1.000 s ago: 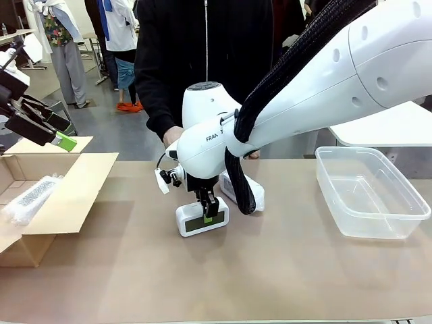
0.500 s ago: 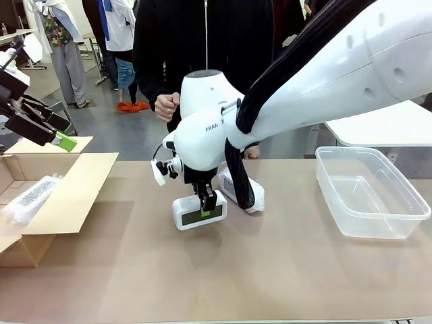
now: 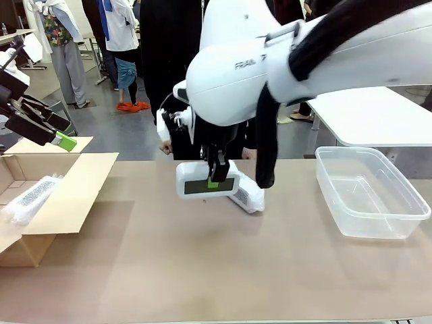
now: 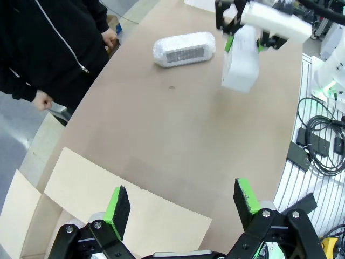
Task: Separate and place wrapped and unwrapped clocks.
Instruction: Pick up the Digital clock indicated by the person.
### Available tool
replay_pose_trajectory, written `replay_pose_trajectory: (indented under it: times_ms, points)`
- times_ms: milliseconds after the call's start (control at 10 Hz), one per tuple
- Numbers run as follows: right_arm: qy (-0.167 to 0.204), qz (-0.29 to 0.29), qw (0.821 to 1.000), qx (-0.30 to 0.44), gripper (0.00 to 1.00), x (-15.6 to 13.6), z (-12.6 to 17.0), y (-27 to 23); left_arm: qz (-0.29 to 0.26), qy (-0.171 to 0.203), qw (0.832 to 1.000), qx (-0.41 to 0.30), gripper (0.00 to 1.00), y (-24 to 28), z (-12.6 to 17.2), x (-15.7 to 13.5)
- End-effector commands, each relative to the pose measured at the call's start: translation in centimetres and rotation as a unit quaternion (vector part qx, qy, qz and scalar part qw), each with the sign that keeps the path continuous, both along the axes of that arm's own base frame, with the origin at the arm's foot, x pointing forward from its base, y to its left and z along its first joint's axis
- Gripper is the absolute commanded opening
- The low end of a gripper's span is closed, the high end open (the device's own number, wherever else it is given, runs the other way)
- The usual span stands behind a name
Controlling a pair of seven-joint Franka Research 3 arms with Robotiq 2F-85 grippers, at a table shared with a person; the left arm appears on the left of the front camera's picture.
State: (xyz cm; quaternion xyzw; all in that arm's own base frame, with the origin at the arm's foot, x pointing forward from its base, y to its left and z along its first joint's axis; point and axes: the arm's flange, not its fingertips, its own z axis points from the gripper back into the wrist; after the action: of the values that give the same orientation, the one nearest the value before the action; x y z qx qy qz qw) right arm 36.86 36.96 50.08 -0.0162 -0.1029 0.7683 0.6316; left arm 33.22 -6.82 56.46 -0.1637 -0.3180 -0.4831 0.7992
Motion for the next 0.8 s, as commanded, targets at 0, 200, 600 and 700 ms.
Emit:
replay_pose_trajectory:
  times_ms: [0,200,600,700]
  points:
    - [-0.031,-0.03,0.999,0.015,0.18,-0.4,-0.4,-1.6,-0.002,-0.002,1.0,-0.008,1.0,-0.2,0.1,0.1]
    - [-0.016,-0.015,1.0,0.008,0.18,-0.3,1.1,-1.0,-0.002,-0.002,1.0,-0.008,1.0,-0.2,0.1,0.1]
    - [-0.016,-0.015,1.0,0.008,0.18,-0.3,1.1,-1.0,-0.002,-0.002,1.0,-0.008,1.0,-0.2,0.1,0.1]
    - [-0.016,-0.015,1.0,0.008,0.18,-0.3,1.1,-1.0,-0.002,-0.002,1.0,-0.008,1.0,-0.2,0.1,0.1]
